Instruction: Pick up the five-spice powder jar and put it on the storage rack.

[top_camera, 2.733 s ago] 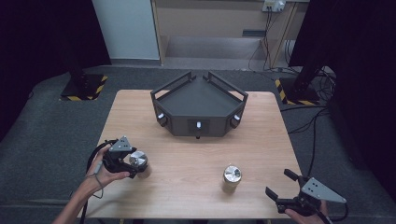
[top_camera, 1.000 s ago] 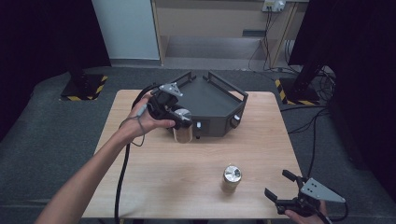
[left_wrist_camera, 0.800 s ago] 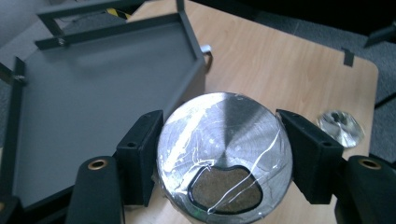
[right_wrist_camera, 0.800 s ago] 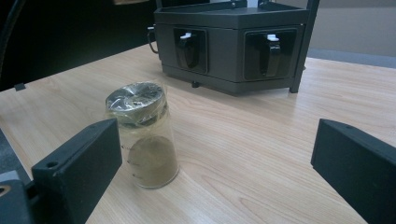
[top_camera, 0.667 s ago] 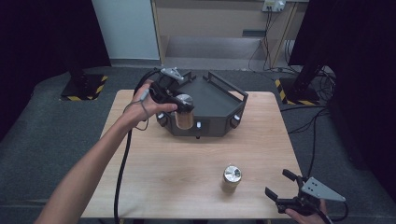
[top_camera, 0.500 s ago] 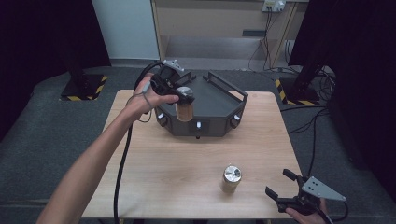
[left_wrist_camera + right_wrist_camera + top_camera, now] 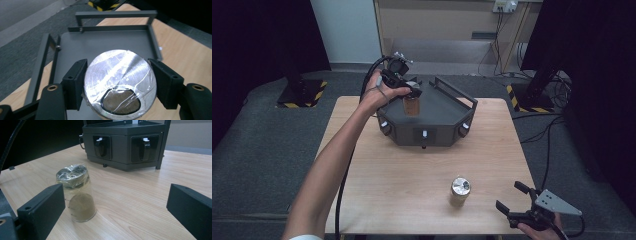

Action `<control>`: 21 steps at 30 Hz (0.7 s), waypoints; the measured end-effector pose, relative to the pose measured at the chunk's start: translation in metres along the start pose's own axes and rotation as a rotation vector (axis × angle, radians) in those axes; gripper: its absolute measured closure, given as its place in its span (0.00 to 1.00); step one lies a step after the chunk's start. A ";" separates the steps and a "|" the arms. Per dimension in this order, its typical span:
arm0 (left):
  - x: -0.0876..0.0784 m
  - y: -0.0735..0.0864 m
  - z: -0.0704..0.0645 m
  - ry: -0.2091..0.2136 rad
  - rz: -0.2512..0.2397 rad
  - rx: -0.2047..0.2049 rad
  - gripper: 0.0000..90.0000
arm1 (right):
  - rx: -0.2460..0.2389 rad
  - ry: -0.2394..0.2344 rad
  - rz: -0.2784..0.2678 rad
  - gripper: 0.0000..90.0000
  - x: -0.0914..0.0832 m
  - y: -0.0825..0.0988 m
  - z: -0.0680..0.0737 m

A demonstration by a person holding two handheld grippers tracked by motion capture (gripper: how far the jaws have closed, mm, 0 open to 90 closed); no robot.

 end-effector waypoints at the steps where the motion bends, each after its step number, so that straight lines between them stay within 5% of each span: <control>1: 0.003 0.000 0.000 -0.009 -0.001 -0.004 0.38 | -0.001 0.001 -0.002 0.03 0.000 0.000 0.000; 8: 0.030 -0.003 0.011 -0.046 0.049 -0.042 0.38 | -0.003 -0.003 -0.003 0.03 -0.001 0.000 0.000; 21: 0.048 -0.002 0.014 -0.048 0.070 -0.063 0.38 | -0.001 -0.014 -0.001 0.03 0.000 0.000 -0.001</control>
Point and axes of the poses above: each handheld gripper's, and its own axes: x roughly forward along the jaws, y roughly out of its underside, z roughly to its left, the point moved 5 cm from there along x, roughly forward along the jaws, and after that the axes turned 6 degrees about y, right-handed, at the moved point
